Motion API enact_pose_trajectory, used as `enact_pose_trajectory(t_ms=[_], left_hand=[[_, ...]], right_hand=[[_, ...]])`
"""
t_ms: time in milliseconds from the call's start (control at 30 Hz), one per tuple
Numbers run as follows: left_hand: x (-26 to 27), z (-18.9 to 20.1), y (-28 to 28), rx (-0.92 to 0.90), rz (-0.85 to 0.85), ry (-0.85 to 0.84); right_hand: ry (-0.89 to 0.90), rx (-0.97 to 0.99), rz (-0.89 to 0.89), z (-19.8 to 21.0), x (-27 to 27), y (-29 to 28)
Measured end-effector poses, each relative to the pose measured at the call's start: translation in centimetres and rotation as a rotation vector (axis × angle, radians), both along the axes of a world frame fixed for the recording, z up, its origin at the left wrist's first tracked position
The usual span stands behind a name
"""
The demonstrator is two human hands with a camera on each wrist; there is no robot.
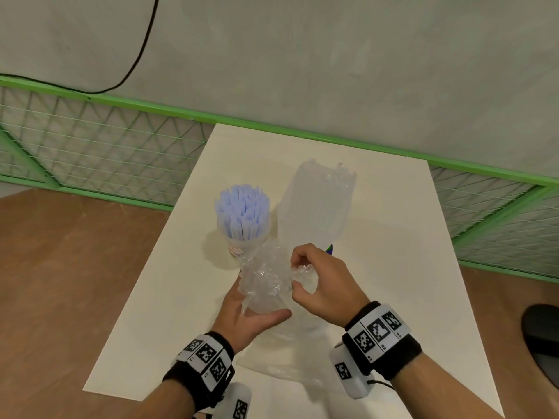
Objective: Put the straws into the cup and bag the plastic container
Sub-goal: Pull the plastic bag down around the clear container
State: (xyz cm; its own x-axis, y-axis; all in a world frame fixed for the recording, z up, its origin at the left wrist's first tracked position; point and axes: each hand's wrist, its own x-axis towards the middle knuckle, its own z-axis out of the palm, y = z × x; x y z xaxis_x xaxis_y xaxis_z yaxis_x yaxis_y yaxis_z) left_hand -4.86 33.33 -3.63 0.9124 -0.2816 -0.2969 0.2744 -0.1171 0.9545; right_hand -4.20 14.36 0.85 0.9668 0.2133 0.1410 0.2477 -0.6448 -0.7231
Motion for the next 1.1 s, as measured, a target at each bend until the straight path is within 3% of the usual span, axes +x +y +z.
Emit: enact_pose_trajectory(t_ms=[233, 433, 833, 1100], left_hand=[[0.1, 0.0, 0.0, 0.013, 0.009, -0.013], [-0.1, 0.6, -0.3, -0.012, 0.027, 0.035], [0.1, 0.5, -0.3, -0.047, 0.040, 0.033], [0.5, 0.1, -0.2, 0.073, 0.042, -0.019]], right_hand=[[-0.100, -0.020, -0.026, -1.0, -0.6, 0.3], [-0.032, -0.038, -0.069, -1.4, -1.0, 0.1], [-0.292, -0.232, -0.013, -1.2, -0.4, -1.7], [-0.272, -0.174, -0.073, -1.2, 0.5, -3.3]])
